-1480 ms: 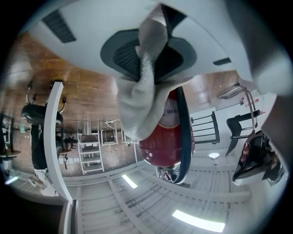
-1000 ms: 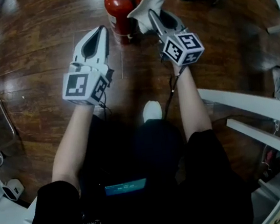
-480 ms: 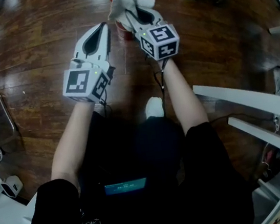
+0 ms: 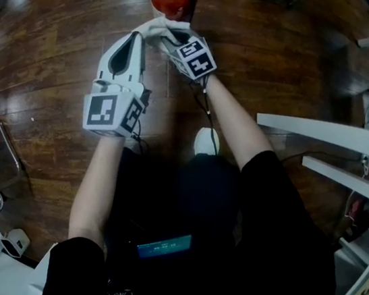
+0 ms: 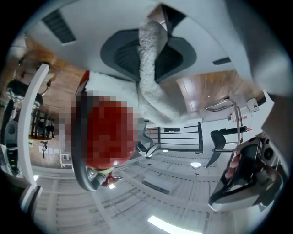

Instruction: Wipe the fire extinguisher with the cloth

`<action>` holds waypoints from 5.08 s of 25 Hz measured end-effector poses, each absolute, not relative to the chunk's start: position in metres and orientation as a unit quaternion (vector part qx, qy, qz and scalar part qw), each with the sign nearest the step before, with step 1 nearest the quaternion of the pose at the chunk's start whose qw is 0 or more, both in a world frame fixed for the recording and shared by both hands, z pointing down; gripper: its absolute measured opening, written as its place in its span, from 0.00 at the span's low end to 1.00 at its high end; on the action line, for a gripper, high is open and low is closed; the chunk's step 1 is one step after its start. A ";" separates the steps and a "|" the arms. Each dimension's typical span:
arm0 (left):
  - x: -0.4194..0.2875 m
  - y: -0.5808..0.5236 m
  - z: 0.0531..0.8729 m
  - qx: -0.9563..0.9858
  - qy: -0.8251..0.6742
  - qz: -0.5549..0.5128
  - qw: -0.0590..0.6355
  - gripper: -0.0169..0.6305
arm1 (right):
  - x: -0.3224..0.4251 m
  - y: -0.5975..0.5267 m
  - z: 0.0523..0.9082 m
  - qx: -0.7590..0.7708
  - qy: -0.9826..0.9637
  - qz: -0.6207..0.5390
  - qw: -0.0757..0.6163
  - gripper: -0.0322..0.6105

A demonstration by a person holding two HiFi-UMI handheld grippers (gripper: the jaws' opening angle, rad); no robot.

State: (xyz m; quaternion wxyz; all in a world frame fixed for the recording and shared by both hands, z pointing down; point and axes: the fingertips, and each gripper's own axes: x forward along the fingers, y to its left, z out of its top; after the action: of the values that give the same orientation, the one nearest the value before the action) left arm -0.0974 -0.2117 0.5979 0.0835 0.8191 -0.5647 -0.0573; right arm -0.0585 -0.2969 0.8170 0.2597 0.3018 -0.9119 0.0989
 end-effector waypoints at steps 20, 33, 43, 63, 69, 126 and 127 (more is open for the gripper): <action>-0.097 -0.207 0.594 0.822 -0.559 -0.061 0.084 0.03 | 0.020 -0.351 0.588 0.382 -0.922 0.060 -0.013 0.23; -0.096 -0.205 0.600 0.822 -0.560 -0.055 0.084 0.03 | 0.035 -0.329 0.743 0.399 -0.902 0.132 0.096 0.22; -0.096 -0.199 0.602 0.823 -0.559 -0.051 0.085 0.03 | 0.034 -0.319 0.805 0.382 -0.894 0.161 0.168 0.22; -0.099 -0.197 0.609 0.821 -0.562 -0.041 0.089 0.03 | 0.042 -0.413 0.664 0.389 -0.914 0.089 0.064 0.22; -0.092 -0.197 0.608 0.824 -0.557 -0.047 0.091 0.03 | 0.050 -0.414 0.751 0.421 -0.885 0.172 0.105 0.22; -0.111 -0.184 0.616 0.823 -0.558 -0.053 0.096 0.03 | -0.059 -0.293 0.835 0.288 -0.914 0.123 0.258 0.22; -0.112 -0.184 0.616 0.823 -0.558 -0.054 0.096 0.03 | -0.057 -0.291 0.825 0.289 -0.918 0.122 0.243 0.22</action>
State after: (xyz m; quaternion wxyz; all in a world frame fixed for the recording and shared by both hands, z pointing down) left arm -0.1116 -0.1843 0.6157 0.0959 0.8226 -0.5578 -0.0535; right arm -0.0569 -0.2914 0.8252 0.2434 0.2894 -0.9177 0.1220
